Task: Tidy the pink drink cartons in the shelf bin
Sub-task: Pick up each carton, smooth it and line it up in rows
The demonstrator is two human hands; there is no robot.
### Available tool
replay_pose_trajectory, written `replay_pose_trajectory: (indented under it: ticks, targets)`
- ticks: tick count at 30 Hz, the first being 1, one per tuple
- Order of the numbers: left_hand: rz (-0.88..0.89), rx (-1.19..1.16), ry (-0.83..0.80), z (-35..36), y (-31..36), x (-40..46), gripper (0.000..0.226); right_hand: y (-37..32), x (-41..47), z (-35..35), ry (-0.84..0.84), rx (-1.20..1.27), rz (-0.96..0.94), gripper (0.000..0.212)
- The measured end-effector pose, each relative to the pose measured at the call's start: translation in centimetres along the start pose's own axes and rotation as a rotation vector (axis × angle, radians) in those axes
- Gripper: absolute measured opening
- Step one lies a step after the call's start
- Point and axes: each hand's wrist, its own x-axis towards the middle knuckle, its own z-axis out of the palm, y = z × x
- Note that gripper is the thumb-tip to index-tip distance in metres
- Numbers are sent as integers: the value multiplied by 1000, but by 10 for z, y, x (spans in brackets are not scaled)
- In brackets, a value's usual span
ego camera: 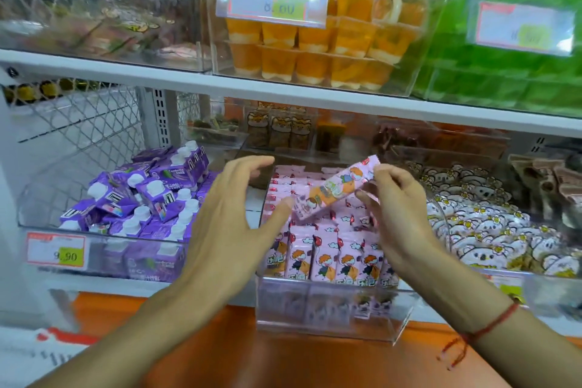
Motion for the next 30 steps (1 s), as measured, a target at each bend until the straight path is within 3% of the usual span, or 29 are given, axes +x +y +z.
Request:
replay_pose_trajectory:
  ticks: [6, 14, 16, 19, 24, 27, 30]
  targets:
    - [187, 140, -148, 13, 8, -9, 45, -4, -20, -6, -188, 135, 184, 17]
    - [137, 102, -94, 17, 3, -6, 46, -2, -15, -16, -284, 184, 214, 20]
    - [108, 67, -89, 18, 6, -7, 39, -2, -16, -16, -377, 188, 208, 25]
    - [64, -10, -150, 21, 11, -12, 28, -2, -22, -13, -539, 159, 167, 15]
    - [63, -6, -131, 22, 17, -12, 32, -5, -29, -10, -412, -51, -74, 33]
    - [78, -13, -103, 20, 19, -9, 31, -8, -31, -11, -346, -75, -132, 44]
    - [-41, -153, -165, 18, 22, -8, 23, -10, -31, -12, -358, -132, -143, 47]
